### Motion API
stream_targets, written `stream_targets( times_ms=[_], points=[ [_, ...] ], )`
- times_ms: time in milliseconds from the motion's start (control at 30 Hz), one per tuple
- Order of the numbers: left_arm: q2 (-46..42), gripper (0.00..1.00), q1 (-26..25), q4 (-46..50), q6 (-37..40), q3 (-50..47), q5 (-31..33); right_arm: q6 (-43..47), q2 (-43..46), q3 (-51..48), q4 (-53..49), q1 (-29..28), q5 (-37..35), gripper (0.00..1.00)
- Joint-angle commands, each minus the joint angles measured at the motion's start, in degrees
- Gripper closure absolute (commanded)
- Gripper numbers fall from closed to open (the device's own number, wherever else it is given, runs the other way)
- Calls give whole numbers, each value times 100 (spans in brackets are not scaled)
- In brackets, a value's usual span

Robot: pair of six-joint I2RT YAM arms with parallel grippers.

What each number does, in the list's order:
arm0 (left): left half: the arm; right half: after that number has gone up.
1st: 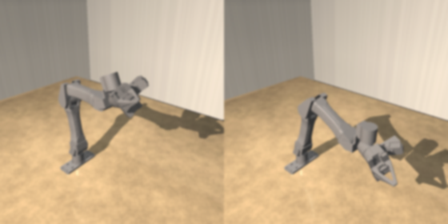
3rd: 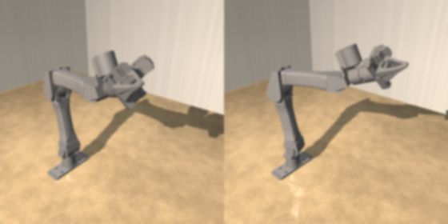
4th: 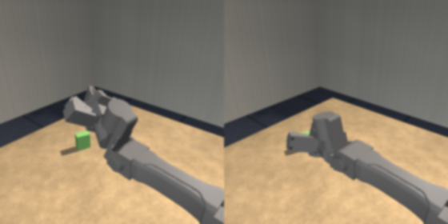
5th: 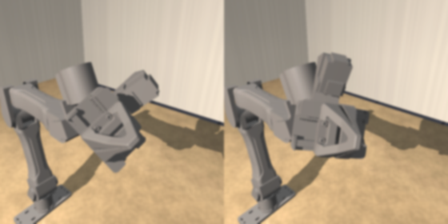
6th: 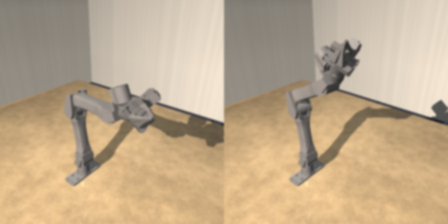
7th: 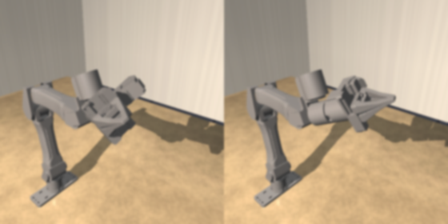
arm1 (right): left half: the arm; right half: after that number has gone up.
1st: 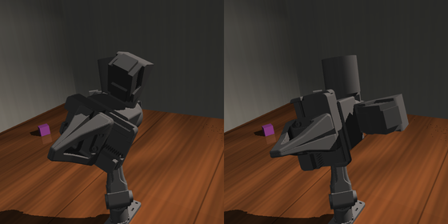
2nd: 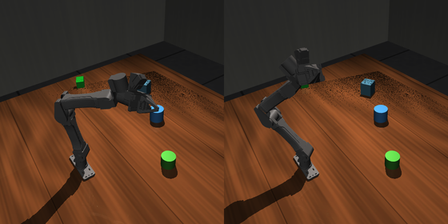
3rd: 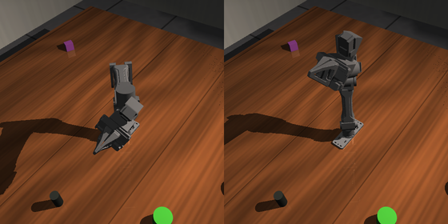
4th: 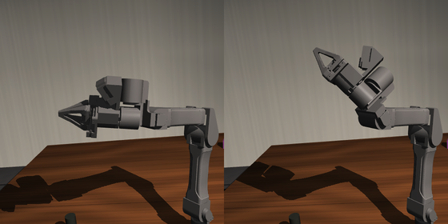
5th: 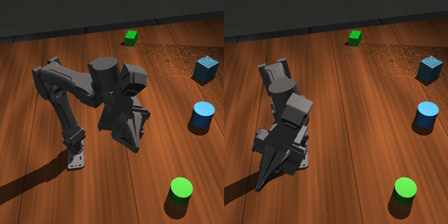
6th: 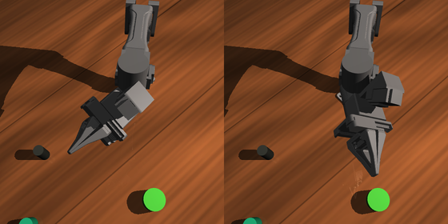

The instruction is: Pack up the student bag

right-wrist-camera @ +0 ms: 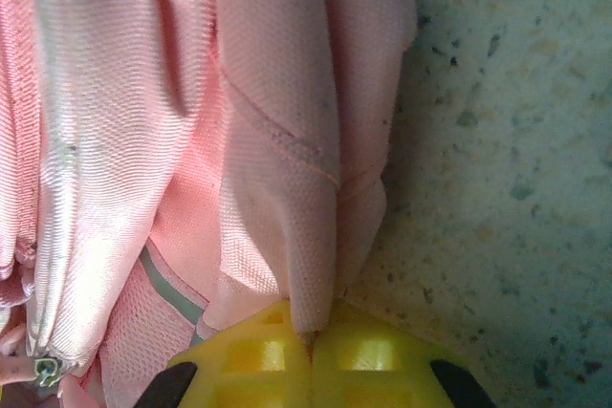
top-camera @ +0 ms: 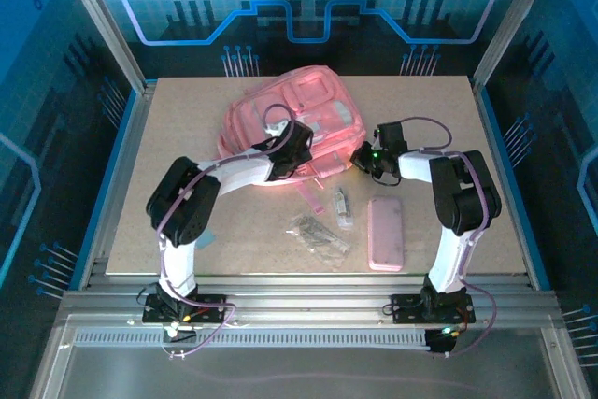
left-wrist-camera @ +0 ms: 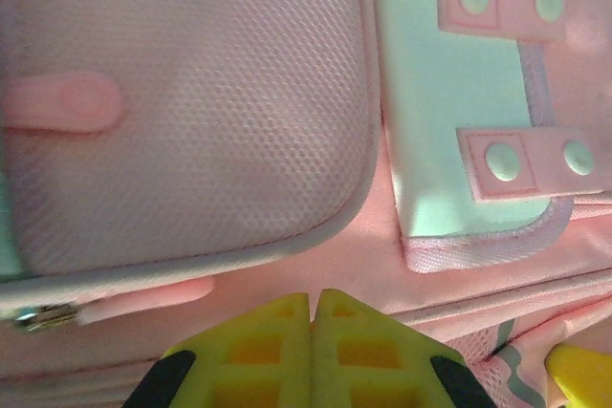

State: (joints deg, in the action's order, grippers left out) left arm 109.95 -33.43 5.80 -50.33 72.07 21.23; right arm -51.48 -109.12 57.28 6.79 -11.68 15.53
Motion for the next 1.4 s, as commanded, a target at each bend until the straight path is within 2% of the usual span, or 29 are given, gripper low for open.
stream_targets(
  times_ms=[0, 267, 467, 600, 700, 833, 933, 1033, 1100, 1200, 1367],
  points=[
    [-542, 100, 308, 11, -262, -695, 872, -521, 199, -232, 326, 174, -621, 100],
    [-1027, 100, 584, -729, -468, -1511, 1511, -846, 401, -410, 482, 316, -617, 100],
    [-1114, 100, 979, -1057, -134, -1681, 1460, -780, 598, -472, 318, 463, -699, 100],
    [-1226, 100, 1230, -1608, 347, -1935, 1067, -707, 694, -472, 218, 632, -693, 100],
    [-1271, 100, 1305, -2094, 632, -2091, 302, -583, 688, -382, 197, 691, -559, 100],
    [-1316, 100, 1212, -2039, 923, -1910, -821, -302, 568, -87, 60, 684, -95, 100],
    [-1423, 82, 1038, -1607, 633, -1722, -1138, -169, 547, 20, -40, 655, 112, 100],
    [-1461, 61, 754, -1341, 312, -1565, -1165, -161, 563, 21, -37, 591, 182, 100],
    [-1371, 50, 585, -1250, 118, -1421, -1231, -168, 550, 47, -28, 536, 226, 100],
    [-1087, 44, 403, -900, 245, -978, -1454, -128, 524, 90, -49, 486, 292, 100],
    [-718, 43, 353, -198, 1126, -334, -1862, 78, 538, 192, -156, 490, 423, 100]
  ],
)
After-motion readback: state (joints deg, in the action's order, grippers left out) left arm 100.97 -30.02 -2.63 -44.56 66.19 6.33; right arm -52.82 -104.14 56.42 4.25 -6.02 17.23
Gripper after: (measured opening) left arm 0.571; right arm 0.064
